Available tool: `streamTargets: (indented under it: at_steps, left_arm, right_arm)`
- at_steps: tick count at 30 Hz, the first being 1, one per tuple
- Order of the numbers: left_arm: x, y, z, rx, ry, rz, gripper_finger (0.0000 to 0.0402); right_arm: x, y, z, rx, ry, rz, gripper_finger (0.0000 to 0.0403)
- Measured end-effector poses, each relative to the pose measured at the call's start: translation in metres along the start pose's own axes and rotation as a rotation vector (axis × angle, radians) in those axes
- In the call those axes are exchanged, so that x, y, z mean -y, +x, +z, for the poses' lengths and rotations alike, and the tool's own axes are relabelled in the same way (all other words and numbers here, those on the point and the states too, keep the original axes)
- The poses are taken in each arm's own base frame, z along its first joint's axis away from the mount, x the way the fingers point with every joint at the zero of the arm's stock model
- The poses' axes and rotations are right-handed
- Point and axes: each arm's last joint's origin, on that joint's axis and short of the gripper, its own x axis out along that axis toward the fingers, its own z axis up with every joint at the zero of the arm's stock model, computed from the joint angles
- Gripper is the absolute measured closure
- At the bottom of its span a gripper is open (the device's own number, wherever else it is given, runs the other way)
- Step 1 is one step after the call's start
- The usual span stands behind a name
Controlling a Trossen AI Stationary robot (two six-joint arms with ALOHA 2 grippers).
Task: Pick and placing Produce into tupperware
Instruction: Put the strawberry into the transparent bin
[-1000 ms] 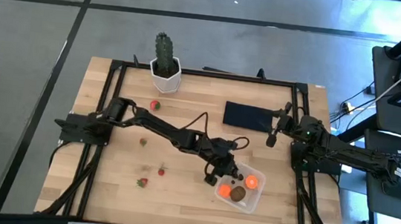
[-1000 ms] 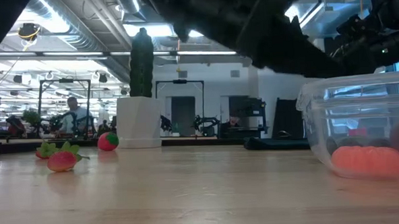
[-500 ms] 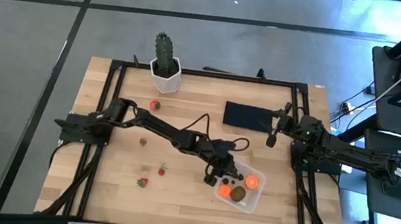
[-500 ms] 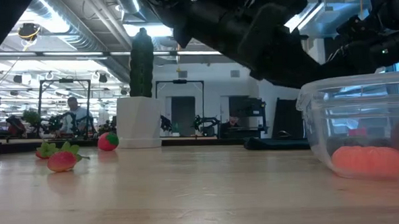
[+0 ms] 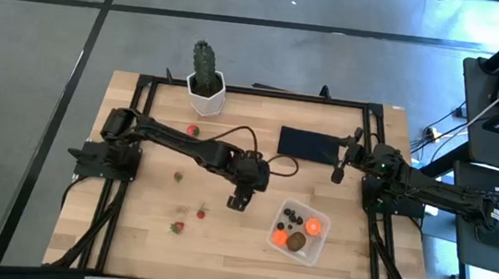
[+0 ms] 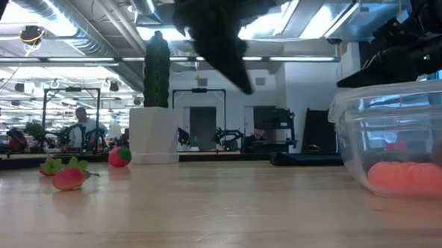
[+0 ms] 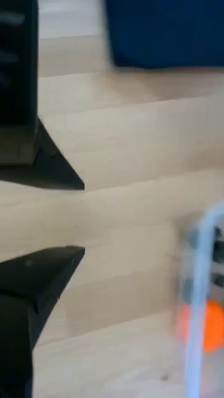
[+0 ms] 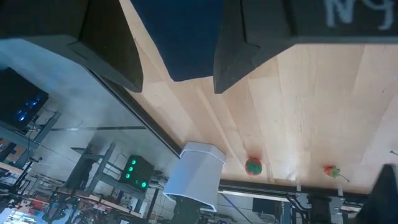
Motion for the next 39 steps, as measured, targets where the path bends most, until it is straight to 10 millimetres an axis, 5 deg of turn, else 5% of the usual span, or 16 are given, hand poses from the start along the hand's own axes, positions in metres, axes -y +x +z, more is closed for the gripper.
streamTargets:
  at_steps: [8,13,22,39]
  left_arm:
    - [0.010,-0.006,-0.024,-0.247,-0.123,0.000,0.0128]
    - [0.026,0.000,-0.044,-0.365,-0.212,0.009,0.0090]
    - [0.063,0.008,-0.075,-0.496,-0.498,0.096,0.0088]
    - [0.104,0.005,-0.086,-0.525,-0.800,0.132,0.0089]
  right_arm:
    - [0.000,0.000,0.000,-0.002,0.000,0.000,0.0205]
    - [0.000,0.000,0.000,-0.003,0.000,0.000,0.0205]
    - [0.000,0.000,-0.001,-0.007,-0.001,0.001,0.0205]
    - [0.000,0.000,-0.001,-0.007,-0.001,0.001,0.0205]
